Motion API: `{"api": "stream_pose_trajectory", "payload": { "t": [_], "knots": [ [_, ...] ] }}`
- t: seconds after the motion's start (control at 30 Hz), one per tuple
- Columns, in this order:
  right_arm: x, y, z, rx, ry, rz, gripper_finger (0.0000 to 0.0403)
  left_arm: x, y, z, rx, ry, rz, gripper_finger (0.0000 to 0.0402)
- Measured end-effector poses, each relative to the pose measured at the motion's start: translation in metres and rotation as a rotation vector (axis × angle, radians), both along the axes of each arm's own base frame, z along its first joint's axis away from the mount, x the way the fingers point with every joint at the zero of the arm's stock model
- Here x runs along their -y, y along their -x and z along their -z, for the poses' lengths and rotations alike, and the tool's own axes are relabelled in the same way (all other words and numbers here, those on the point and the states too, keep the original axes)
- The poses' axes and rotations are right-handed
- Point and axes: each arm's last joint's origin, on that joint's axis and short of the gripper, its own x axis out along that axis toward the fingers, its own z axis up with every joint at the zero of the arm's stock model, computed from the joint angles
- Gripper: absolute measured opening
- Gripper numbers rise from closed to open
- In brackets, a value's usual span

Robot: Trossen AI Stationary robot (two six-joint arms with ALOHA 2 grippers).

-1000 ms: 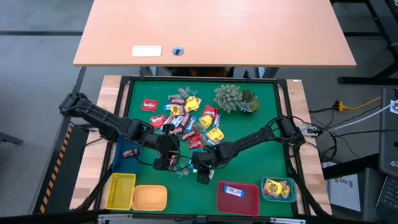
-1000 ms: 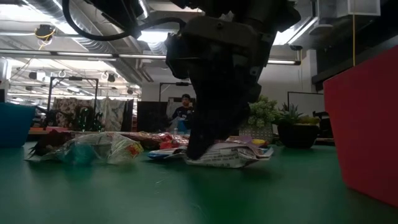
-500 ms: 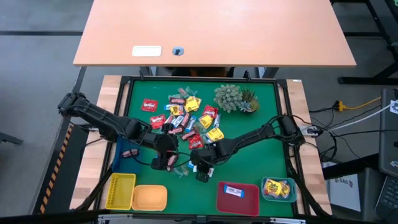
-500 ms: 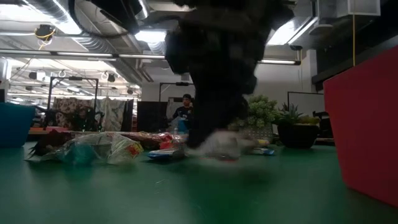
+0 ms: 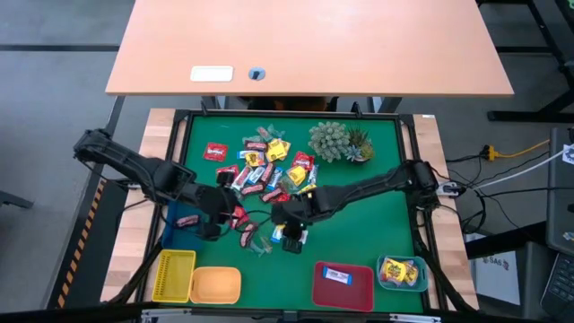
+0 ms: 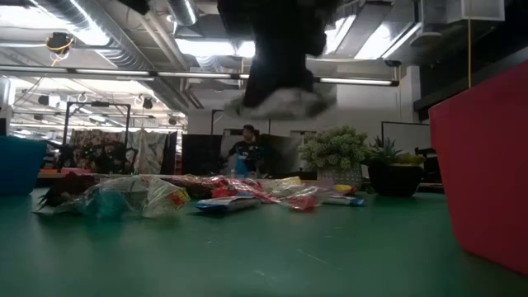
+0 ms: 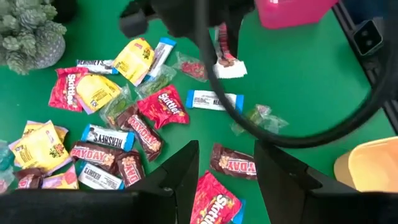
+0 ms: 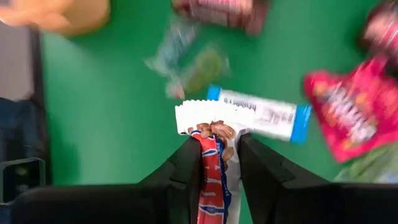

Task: Sort candy
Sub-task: Put the white chocolate into the blue bin

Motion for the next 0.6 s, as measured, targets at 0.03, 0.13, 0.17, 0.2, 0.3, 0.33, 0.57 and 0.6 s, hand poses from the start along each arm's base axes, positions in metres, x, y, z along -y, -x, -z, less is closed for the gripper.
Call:
{"api": "stream_pose_trajectory", "payload": {
  "t": [0.03, 0.13, 0.17, 0.2, 0.3, 0.33, 0.57, 0.6],
  "knots": [
    [0.003, -0.002, -0.008, 0.020, 0.000, -0.007, 0.0091, 0.000, 0.001, -0.001, 0.005, 0.002, 0.000, 0.0141],
    [0.011, -0.005, -0.031, 0.039, 0.019, -0.047, 0.0091, -0.001, 0.002, -0.002, 0.008, 0.001, -0.001, 0.0141],
    [0.013, -0.006, -0.039, 0.056, 0.025, -0.061, 0.0091, -0.001, 0.001, -0.001, 0.007, 0.000, -0.001, 0.0141],
    [0.016, -0.007, -0.047, 0.071, 0.034, -0.075, 0.0091, -0.001, 0.001, -0.001, 0.007, 0.000, -0.001, 0.0141],
    [0.027, -0.007, -0.073, 0.102, 0.062, -0.106, 0.0091, -0.001, 0.001, -0.002, 0.009, -0.003, -0.004, 0.0141],
    [0.031, -0.006, -0.081, 0.108, 0.075, -0.122, 0.0091, -0.001, 0.001, -0.002, 0.012, -0.010, -0.010, 0.0141],
    [0.057, 0.011, -0.114, 0.076, 0.152, -0.205, 0.0091, -0.002, 0.000, -0.002, 0.030, -0.062, -0.008, 0.0141],
    [0.061, 0.014, -0.116, 0.080, 0.154, -0.200, 0.0091, -0.001, -0.002, -0.002, 0.044, -0.074, -0.003, 0.0141]
  ]
}}
